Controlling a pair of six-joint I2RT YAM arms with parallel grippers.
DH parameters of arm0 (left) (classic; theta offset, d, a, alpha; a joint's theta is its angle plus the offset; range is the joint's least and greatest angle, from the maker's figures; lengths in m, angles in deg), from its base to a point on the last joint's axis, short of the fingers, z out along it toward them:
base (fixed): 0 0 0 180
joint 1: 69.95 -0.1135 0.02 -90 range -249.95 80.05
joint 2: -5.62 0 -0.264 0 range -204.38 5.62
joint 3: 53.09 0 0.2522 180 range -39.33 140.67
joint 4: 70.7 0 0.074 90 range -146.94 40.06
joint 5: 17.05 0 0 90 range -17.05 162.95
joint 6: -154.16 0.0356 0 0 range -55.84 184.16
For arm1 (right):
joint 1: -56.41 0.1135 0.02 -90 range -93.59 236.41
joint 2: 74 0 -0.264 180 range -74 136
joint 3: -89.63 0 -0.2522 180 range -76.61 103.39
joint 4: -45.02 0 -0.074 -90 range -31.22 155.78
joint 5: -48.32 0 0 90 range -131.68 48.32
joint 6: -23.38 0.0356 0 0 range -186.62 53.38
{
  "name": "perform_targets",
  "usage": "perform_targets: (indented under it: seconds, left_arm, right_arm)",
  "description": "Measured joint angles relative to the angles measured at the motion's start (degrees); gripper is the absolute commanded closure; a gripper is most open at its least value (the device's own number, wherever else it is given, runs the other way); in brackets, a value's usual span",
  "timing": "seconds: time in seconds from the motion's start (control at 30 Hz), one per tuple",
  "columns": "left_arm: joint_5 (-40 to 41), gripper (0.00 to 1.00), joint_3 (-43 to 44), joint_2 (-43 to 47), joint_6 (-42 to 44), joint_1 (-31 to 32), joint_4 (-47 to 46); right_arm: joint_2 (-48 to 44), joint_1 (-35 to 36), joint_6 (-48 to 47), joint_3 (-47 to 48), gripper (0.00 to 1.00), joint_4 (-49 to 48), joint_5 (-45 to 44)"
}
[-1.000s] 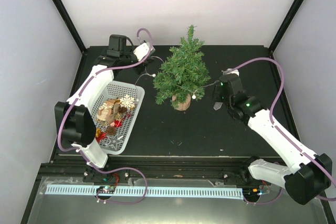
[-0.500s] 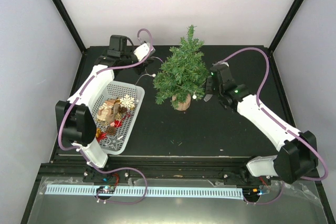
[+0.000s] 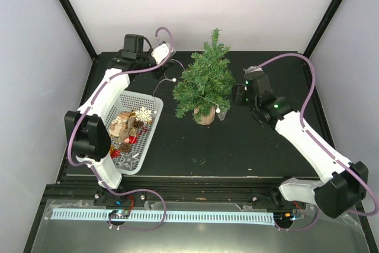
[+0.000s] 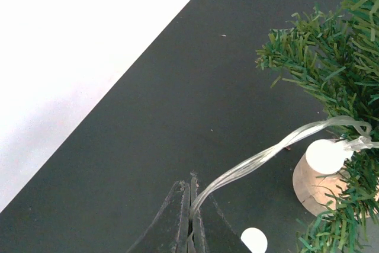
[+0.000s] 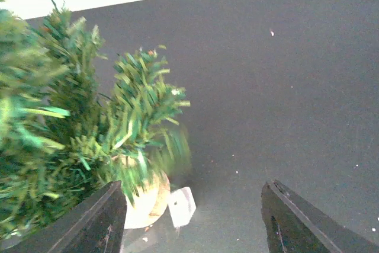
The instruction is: Decorate the small christmas tree
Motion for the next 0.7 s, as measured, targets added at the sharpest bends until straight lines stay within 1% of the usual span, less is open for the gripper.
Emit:
perform_targets:
  seconds: [0.13,0.27,0.47,0.53,0.63,0.7]
  left_arm:
    - [0.6,0.98,1.5,-1.4,0.5,0.0,0.9]
    - [1.1,0.95,1.6,-3.0,1.3,0.0,2.0]
    - [1.2,0.90,1.7,-5.4,2.8,0.0,4.5]
    - [1.2,0.91,1.8,-6.1,3.1,0.0,5.5]
    - [1.5,0.98,2.1,-7.3,3.5,0.0,6.6]
    - [1.7,0.99,2.3,-7.7,3.5,0.0,7.1]
  right_arm:
    - [-3.8,0.0,0.6,0.6,0.37,1.0,0.3]
    - [-7.1,0.0,1.2,0.7,0.37,1.5,1.2]
    - [-8.5,0.0,1.8,0.7,0.37,2.7,1.5]
    - [-8.5,0.0,1.9,0.7,0.37,3.1,1.5]
    - [-9.0,0.0,2.1,0.7,0.37,3.7,1.7]
    - [-9.5,0.0,2.1,0.7,0.37,3.7,1.9]
